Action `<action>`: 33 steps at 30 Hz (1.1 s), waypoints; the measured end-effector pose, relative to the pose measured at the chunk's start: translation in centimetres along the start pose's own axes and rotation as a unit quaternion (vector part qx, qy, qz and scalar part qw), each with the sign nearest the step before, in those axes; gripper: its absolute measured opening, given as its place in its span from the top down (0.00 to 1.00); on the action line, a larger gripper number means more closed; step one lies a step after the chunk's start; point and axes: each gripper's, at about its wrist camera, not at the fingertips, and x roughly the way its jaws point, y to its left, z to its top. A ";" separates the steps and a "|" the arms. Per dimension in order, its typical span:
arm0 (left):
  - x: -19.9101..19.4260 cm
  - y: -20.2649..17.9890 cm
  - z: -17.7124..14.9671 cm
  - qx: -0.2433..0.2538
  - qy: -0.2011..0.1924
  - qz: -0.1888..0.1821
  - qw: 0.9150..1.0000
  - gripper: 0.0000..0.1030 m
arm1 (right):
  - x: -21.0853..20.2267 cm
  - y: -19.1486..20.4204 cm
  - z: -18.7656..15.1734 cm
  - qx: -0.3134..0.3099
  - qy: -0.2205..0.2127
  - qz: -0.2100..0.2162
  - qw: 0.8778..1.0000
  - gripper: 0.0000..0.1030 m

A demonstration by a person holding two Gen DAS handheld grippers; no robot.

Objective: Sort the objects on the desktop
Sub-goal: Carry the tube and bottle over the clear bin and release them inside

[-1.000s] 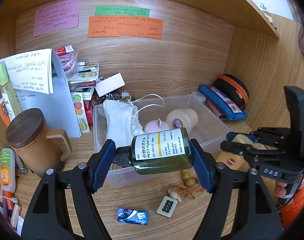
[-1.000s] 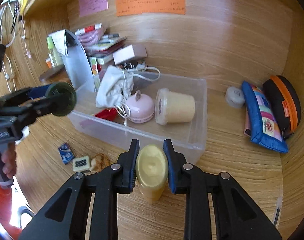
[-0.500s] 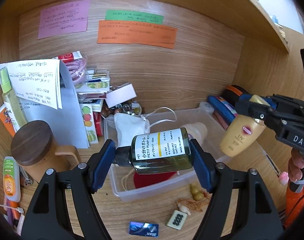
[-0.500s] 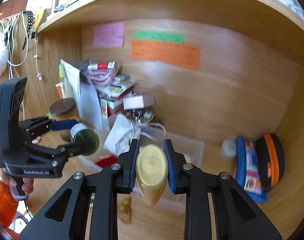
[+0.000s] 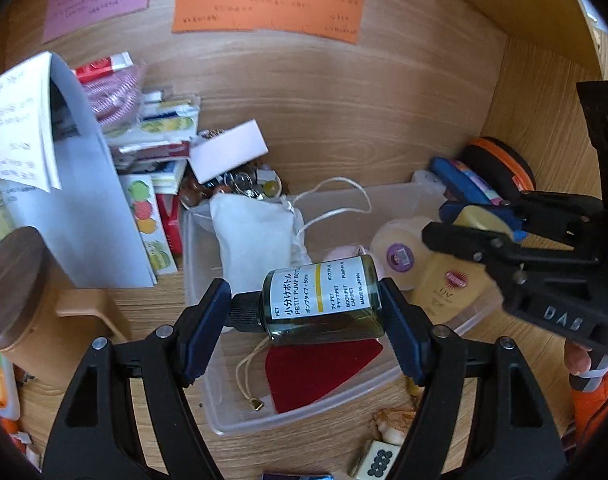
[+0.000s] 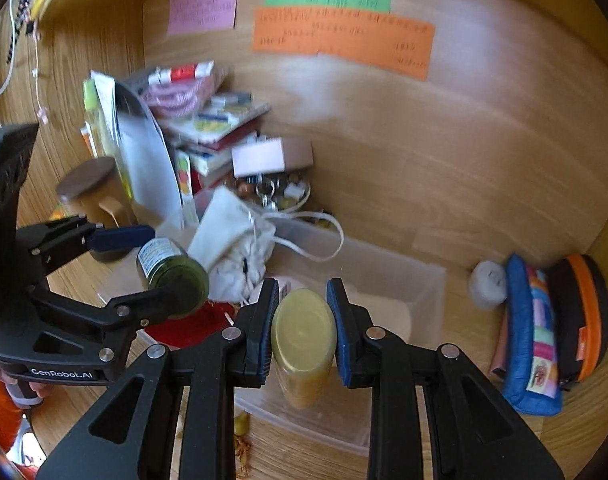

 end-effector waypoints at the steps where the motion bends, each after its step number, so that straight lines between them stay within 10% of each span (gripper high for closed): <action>1: 0.3 0.0 -0.1 0.000 0.003 -0.002 1.000 0.28 | 0.3 0.1 -0.1 0.000 0.004 0.001 1.000 0.78; 14: 1.4 0.1 -0.9 0.012 0.027 0.005 1.000 0.28 | 2.4 1.1 -0.5 -0.032 0.019 -0.012 0.999 0.77; 25: 0.3 0.1 -0.6 0.005 0.023 0.001 1.000 0.21 | 0.4 0.9 -0.7 -0.039 -0.006 -0.062 0.997 0.38; 33: -2.1 -0.8 -1.4 0.012 0.010 0.006 1.000 0.15 | -2.4 1.2 -1.9 -0.044 -0.025 -0.089 0.995 0.28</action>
